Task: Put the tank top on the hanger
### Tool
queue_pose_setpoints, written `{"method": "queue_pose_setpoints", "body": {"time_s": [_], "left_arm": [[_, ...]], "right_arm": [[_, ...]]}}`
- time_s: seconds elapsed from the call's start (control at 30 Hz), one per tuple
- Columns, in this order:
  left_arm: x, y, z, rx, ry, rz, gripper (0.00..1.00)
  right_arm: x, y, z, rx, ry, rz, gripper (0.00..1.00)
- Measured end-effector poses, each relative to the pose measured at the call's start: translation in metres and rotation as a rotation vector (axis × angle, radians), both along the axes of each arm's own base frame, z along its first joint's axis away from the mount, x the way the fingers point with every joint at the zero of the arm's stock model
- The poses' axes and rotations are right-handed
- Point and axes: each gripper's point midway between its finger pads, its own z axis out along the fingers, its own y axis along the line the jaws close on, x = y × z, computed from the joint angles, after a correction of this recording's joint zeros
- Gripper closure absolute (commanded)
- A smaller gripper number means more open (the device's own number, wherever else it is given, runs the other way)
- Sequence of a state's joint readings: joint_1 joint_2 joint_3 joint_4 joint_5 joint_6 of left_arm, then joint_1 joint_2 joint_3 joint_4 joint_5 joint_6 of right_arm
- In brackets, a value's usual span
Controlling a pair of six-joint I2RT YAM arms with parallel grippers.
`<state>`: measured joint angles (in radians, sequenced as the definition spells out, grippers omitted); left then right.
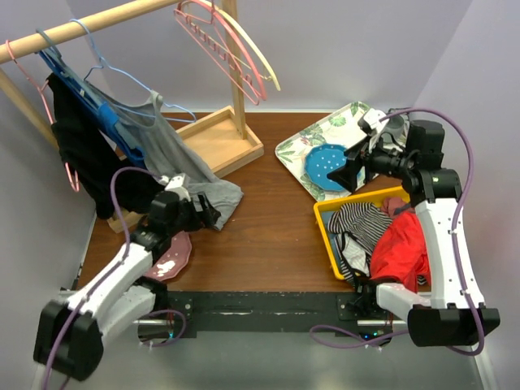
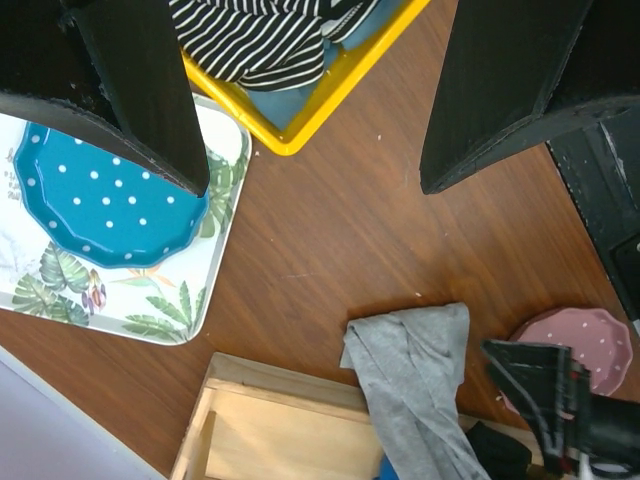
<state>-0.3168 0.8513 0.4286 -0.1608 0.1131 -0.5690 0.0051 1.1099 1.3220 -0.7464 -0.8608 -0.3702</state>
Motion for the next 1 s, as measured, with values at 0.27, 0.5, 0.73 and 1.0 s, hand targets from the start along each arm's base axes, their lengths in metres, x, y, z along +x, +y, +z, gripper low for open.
{"method": "queue_pose_setpoints", "body": {"time_s": [0.27, 0.5, 0.73, 1.0], "left_arm": [[0.032, 0.002, -0.072, 0.157, 0.148, 0.153, 0.71], [0.058, 0.019, -0.05, 0.162, 0.043, 0.273, 1.0], [0.121, 0.083, 0.055, 0.088, -0.209, 0.524, 1.0], [0.158, 0.109, 0.103, 0.11, -0.326, 0.609, 0.91]], "right_arm": [[0.004, -0.006, -0.003, 0.012, -0.002, -0.013, 0.09], [0.002, -0.004, -0.002, 0.024, -0.004, 0.004, 0.09], [0.001, -0.003, -0.001, 0.027, -0.011, 0.019, 0.09], [0.0, -0.002, 0.0, 0.028, -0.016, 0.03, 0.09]]}}
